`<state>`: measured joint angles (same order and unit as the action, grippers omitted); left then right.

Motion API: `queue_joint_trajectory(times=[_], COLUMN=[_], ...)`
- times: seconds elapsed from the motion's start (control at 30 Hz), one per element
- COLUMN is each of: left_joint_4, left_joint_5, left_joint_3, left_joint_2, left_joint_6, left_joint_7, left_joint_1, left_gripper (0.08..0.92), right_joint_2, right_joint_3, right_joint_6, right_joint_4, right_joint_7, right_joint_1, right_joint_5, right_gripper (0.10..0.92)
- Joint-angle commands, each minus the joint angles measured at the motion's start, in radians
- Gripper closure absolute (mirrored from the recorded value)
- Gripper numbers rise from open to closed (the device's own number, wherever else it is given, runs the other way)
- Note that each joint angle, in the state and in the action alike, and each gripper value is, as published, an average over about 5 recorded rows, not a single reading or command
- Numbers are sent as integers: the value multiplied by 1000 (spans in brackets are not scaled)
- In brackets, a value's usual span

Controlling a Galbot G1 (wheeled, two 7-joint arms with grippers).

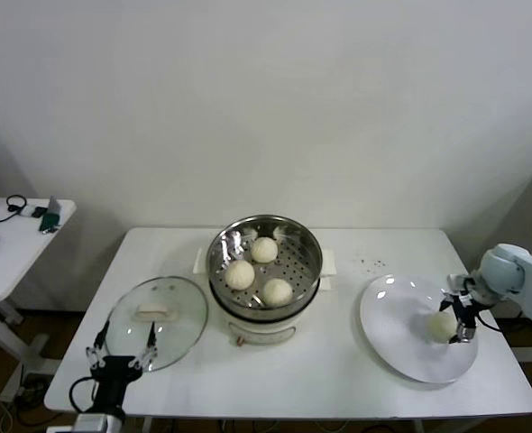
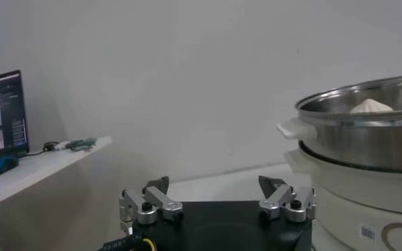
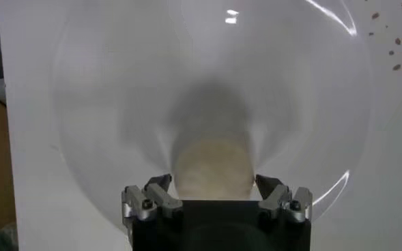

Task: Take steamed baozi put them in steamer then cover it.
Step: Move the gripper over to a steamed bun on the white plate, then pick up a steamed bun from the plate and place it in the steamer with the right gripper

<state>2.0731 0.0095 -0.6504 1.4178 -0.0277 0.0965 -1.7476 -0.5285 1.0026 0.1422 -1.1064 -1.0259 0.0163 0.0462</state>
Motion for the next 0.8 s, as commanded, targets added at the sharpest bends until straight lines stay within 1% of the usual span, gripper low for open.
queue_joint_trajectory(times=[0.03, 0.1, 0.27, 0.37, 0.47, 0.6, 0.8], left_joint_4=[4, 5, 6, 8, 9, 12, 22], left_joint_5=[5, 6, 9, 10, 12, 12, 10], left_joint_3=[1, 2, 4, 6, 9, 13, 23], left_joint_2=[2, 2, 3, 4, 5, 7, 7], left_joint_6=[1, 1, 2, 3, 2, -2, -7], left_joint_7=[1, 1, 2, 2, 1, 1, -3], left_joint_1=[-3, -2, 2, 1, -1, -3, -10], left_gripper=[177, 177, 177, 177, 177, 177, 177], right_joint_2=[-17, -18, -11, -1, 4, -14, -123], right_joint_3=[-33, -28, -5, 24, 89, 245, 503], right_joint_6=[-5, -1, 3, 15, 29, 55, 84], right_joint_4=[33, 32, 24, 6, -12, -29, -55], right_joint_7=[-7, -7, -11, -6, 1, 14, 34], right_joint_1=[-32, -25, -3, 29, 102, 287, 591], right_joint_5=[-11, 0, 23, 57, 101, 213, 390], right_gripper=[205, 223, 325, 364, 378, 382, 381])
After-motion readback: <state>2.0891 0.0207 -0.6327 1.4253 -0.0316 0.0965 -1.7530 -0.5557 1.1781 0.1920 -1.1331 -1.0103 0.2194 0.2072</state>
